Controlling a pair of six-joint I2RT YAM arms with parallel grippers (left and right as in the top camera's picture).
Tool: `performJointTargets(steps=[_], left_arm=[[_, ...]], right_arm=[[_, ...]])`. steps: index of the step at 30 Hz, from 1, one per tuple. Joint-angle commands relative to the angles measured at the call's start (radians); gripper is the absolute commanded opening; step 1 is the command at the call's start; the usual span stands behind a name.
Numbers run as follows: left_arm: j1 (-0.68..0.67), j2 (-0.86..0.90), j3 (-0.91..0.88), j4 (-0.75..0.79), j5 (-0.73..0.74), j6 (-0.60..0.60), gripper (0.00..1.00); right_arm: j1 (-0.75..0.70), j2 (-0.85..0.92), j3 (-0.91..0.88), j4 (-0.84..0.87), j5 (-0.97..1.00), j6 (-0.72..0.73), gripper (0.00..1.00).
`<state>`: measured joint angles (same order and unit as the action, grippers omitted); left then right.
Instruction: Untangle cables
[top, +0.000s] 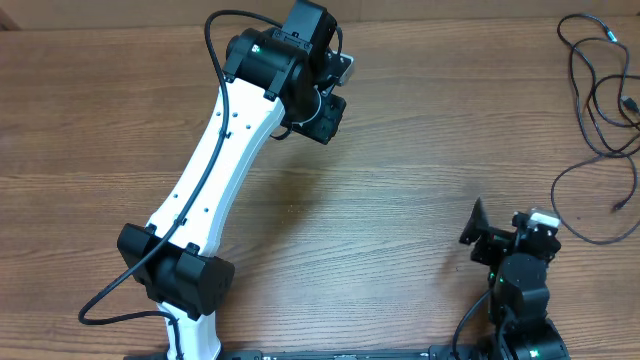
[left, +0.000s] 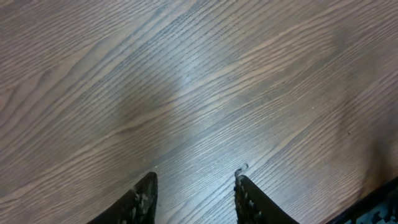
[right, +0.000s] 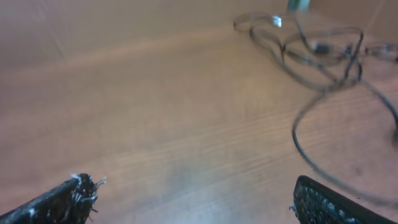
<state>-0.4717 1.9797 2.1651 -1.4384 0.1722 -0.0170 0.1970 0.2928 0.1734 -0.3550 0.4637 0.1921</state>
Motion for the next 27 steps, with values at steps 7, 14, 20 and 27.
performJointTargets(steps=[7, 14, 20, 27], left_arm=[[-0.005, -0.004, -0.004, 0.09, 0.004, 0.04, 0.42], [-0.005, -0.004, -0.004, 0.096, 0.004, 0.04, 0.46], [-0.005, -0.004, -0.004, 0.097, 0.004, 0.04, 0.59], [-0.005, -0.004, -0.004, 0.096, 0.005, 0.039, 0.76]], right_arm=[[0.004, -0.005, -0.009, -0.235, 0.024, 0.095, 1.0], [0.004, -0.005, -0.008, -0.264, 0.023, 0.092, 1.0], [0.004, -0.005, -0.003, -0.291, 0.016, 0.092, 1.0], [0.004, -0.005, -0.003, -0.283, 0.014, 0.093, 1.0]])
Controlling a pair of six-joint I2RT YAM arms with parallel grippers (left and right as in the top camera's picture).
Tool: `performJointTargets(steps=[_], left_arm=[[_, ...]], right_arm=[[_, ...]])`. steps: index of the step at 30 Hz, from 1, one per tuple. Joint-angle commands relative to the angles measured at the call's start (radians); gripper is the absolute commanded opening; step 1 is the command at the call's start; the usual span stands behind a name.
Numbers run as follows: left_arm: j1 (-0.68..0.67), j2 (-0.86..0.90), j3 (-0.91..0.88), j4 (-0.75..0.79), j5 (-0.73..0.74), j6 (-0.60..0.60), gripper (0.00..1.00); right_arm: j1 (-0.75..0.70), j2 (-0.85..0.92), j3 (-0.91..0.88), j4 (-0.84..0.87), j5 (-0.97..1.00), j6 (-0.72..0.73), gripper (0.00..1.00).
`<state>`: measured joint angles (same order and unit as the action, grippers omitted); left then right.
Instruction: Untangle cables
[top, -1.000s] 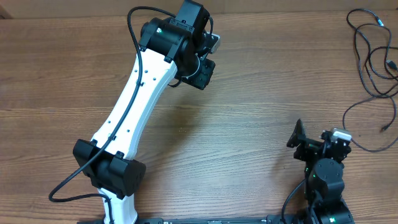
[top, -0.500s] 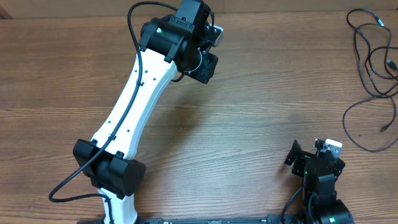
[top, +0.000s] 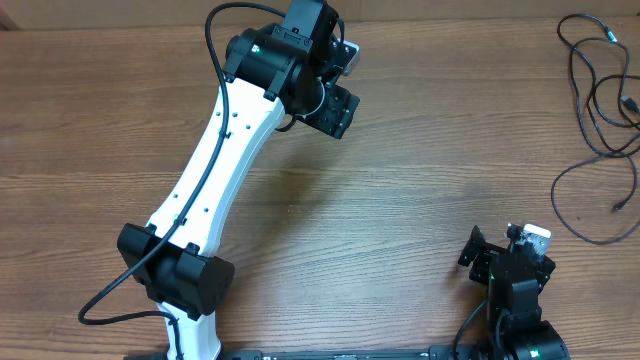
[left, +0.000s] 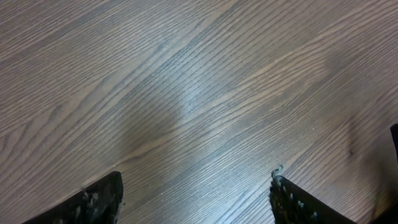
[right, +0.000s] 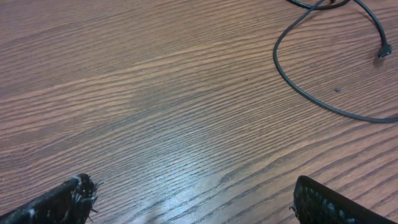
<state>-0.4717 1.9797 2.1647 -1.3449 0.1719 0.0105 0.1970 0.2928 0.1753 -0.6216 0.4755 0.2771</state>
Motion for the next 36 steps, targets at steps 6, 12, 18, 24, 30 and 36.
performJointTargets(steps=[6, 12, 18, 24, 30, 36], left_arm=[[-0.005, -0.004, -0.003, 0.002, 0.005, 0.008, 1.0], [-0.005, -0.004, -0.003, -0.02, 0.005, 0.008, 1.0], [-0.006, -0.004, -0.003, 0.018, -0.003, -0.006, 1.0], [-0.002, -0.003, -0.01, 0.055, -0.047, -0.002, 1.0], [-0.007, -0.033, -0.06, 0.176, -0.156, 0.059, 1.0], [-0.019, -0.238, -0.418, 0.527, -0.161, 0.146, 1.0]], right_arm=[[0.004, -0.005, -0.005, -0.016, 0.002, 0.008, 1.0], [0.004, -0.005, -0.005, -0.016, 0.002, 0.008, 1.0], [0.004, -0.005, -0.005, -0.016, 0.002, 0.008, 1.0], [0.004, -0.005, -0.005, -0.016, 0.002, 0.008, 1.0], [0.004, -0.005, -0.005, -0.016, 0.002, 0.008, 1.0], [0.004, -0.005, -0.005, -0.016, 0.002, 0.008, 1.0]])
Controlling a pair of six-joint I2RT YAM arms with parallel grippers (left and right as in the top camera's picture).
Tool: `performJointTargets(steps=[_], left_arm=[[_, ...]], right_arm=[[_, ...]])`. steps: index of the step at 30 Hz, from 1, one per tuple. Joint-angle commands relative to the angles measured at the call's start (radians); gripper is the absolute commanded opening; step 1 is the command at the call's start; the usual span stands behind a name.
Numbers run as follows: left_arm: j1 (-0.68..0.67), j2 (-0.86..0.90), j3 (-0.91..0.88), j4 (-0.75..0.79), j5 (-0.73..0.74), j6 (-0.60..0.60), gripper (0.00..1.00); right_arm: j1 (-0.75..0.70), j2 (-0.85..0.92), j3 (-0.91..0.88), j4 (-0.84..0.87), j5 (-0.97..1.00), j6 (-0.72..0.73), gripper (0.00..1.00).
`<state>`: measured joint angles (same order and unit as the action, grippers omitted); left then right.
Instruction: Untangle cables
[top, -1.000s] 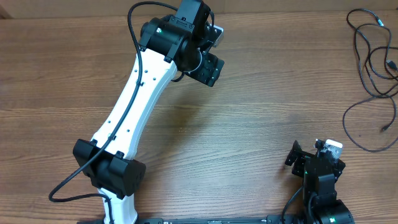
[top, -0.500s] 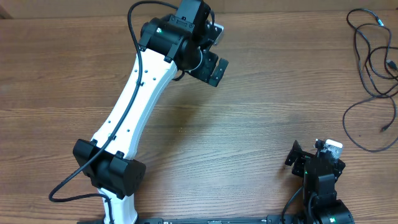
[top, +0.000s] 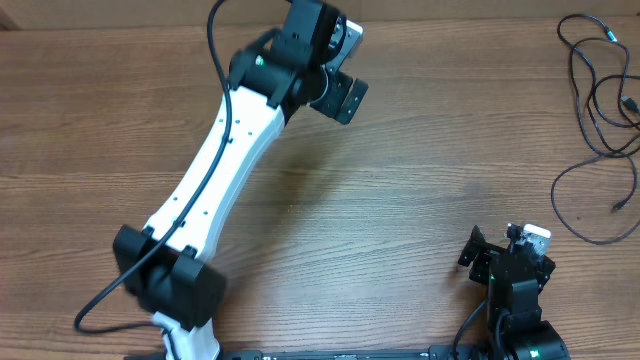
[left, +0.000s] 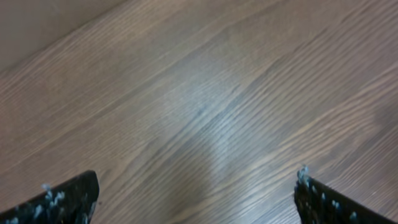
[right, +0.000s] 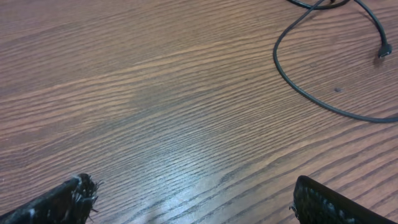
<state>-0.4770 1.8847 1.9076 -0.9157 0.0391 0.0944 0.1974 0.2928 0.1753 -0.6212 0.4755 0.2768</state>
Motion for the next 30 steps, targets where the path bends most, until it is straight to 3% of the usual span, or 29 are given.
performJointTargets(steps=[1, 6, 18, 30], left_arm=[[-0.01, -0.188, -0.247, 0.173, -0.028, 0.063, 1.0], [-0.002, -0.423, -0.661, 0.431, -0.024, 0.062, 1.0], [0.048, -1.073, -1.321, 0.65, -0.109, 0.11, 1.0], [0.256, -1.645, -1.655, 0.774, -0.09, 0.111, 1.0]], right_arm=[[0.003, -0.005, -0.005, -0.017, 0.002, 0.008, 1.0], [0.003, -0.005, -0.005, -0.017, 0.002, 0.008, 1.0], [0.003, -0.005, -0.005, -0.017, 0.002, 0.008, 1.0], [0.004, -0.005, -0.005, -0.017, 0.002, 0.008, 1.0]])
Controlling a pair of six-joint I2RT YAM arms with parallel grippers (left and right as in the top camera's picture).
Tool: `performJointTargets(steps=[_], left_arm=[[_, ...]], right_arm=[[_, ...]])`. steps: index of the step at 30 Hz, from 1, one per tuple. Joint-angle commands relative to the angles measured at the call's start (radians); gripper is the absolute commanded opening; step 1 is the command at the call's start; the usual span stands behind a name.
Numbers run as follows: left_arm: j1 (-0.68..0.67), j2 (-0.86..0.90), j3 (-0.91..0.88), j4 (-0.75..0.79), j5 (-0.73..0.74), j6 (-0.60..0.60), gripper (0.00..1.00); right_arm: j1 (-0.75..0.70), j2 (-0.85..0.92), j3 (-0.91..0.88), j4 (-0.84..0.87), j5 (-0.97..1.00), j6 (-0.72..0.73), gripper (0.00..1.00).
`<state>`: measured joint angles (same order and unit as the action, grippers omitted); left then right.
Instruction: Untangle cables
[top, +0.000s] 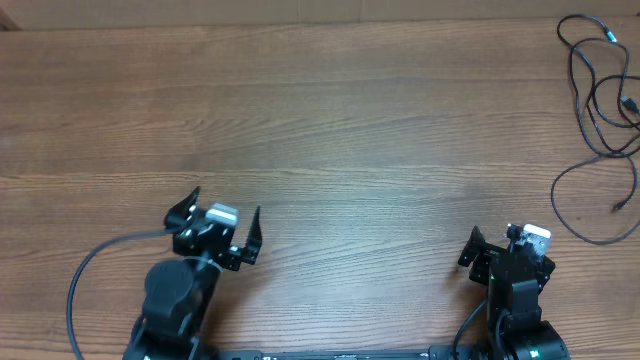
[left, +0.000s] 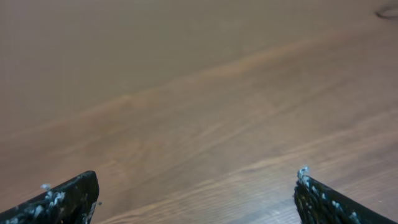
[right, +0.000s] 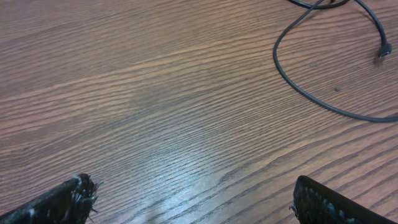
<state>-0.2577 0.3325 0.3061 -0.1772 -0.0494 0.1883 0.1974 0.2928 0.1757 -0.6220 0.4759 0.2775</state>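
Observation:
A tangle of thin black cables (top: 592, 88) lies at the table's far right edge. One loose loop (top: 585, 205) trails toward the near side. In the right wrist view that loop (right: 306, 93) curves past a small plug end (right: 384, 53). My right gripper (top: 505, 243) rests at the near right, open (right: 193, 200) and empty, short of the loop. Over at the near left sits my left gripper (top: 222, 207), far from the cables. It is wide open (left: 196, 198) with only bare wood between its fingers.
The brown wooden table (top: 330, 130) fills the overhead view. A black arm lead (top: 85, 275) curls beside the left arm's base. A dark speck at the left wrist view's top right corner may be cable.
My left arm was stretched out to the far middle of the table; now it is folded back at the near left edge, gripper still wide open. The right arm has not moved.
My left gripper hung narrowly open over the far middle while the right gripper faced the cable tangle. Then the left jaws were wider and the right arm sat lower near its base. The left jaws stood fully open, and now that arm is drawn back too.

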Motion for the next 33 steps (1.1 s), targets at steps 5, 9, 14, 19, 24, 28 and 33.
performJointTargets(steps=[5, 9, 14, 19, 24, 28, 33], left_arm=[[0.097, -0.219, -0.152, 0.159, 0.018, 0.018, 1.0], [0.152, -0.286, -0.265, 0.279, 0.055, 0.017, 1.0], [0.21, -0.33, -0.301, 0.224, 0.074, 0.018, 1.0], [0.245, -0.326, -0.3, 0.092, 0.065, -0.019, 1.0], [0.287, -0.329, -0.3, 0.094, 0.057, -0.013, 1.0], [0.307, -0.329, -0.301, 0.096, 0.037, -0.109, 1.0], [0.31, -0.329, -0.301, 0.11, -0.071, -0.307, 1.0]], right_arm=[[0.003, -0.005, -0.005, -0.016, 0.002, 0.007, 1.0], [0.004, -0.005, -0.005, -0.016, 0.001, 0.007, 1.0], [0.003, -0.005, -0.005, -0.016, 0.002, 0.007, 1.0], [0.003, -0.005, -0.005, -0.016, 0.002, 0.007, 1.0], [0.003, -0.005, -0.005, -0.016, 0.002, 0.007, 1.0], [0.003, -0.005, -0.005, -0.016, 0.002, 0.007, 1.0], [0.003, -0.005, -0.005, -0.016, 0.002, 0.007, 1.0]])
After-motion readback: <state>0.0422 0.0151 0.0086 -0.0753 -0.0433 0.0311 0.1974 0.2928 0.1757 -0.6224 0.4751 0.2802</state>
